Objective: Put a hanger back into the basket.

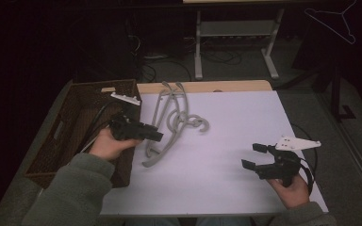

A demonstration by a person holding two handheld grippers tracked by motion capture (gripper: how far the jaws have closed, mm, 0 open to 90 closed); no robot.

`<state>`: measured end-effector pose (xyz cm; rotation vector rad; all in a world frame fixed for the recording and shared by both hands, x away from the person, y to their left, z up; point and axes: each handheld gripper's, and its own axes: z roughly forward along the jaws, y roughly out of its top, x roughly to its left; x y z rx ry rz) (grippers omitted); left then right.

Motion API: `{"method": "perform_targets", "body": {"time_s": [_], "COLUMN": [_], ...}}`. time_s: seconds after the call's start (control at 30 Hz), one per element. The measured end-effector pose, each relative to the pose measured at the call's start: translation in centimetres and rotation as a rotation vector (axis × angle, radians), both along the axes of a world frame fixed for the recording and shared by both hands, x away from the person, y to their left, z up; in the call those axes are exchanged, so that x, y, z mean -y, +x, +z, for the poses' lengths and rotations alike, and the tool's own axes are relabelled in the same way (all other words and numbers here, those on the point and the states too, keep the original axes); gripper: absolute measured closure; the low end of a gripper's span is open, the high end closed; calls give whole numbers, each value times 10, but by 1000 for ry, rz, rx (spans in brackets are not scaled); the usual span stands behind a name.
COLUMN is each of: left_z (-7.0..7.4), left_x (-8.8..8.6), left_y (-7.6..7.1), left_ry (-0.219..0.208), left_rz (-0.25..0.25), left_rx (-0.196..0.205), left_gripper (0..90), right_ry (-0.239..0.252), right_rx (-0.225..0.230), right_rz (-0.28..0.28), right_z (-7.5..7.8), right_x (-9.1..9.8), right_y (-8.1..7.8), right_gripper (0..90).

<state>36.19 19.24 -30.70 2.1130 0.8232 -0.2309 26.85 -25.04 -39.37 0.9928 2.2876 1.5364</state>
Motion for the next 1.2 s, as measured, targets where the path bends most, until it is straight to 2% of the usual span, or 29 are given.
{"method": "perform_targets", "body": {"time_s": [0.17, 0.27, 0.33, 0.4, 0.53, 0.7, 0.8, 0.87, 1.1, 1.2], "left_z": [-9, -17, -23, -31, -45, -64, -74, -79, -93, -97], "left_x": [30, 45, 52, 58, 62, 67, 68, 69, 69, 70], "left_y": [11, 19, 26, 35, 48, 61, 66, 68, 75, 77], "left_ry": [7, 10, 30, 48, 70, 129, 150, 174, 209, 231], "left_rz": [14, 32, 47, 61, 103, 140, 167, 176, 225, 224], "left_rx": [-5, -21, -18, -33, -61, -91, -110, -108, -129, -131], "left_gripper": [482, 479, 479, 479, 479, 481, 486, 497, 513, 540], "right_ry": [5, 8, 11, 12, 18, 21, 26, 27, 28, 28], "right_rx": [2, 8, 9, 9, 8, 11, 11, 14, 16, 16], "right_rz": [2, 5, 6, 7, 8, 10, 12, 14, 18, 19], "right_z": [1, 1, 1, 1, 2, 2, 2, 2, 2, 2], "right_x": [1, 2, 2, 3, 5, 6, 7, 7, 7, 7], "right_y": [0, 0, 0, 0, 0, 0, 0, 0, -1, 0], "right_gripper": [199, 199, 199, 199, 199, 199, 199, 199, 199, 199]}}
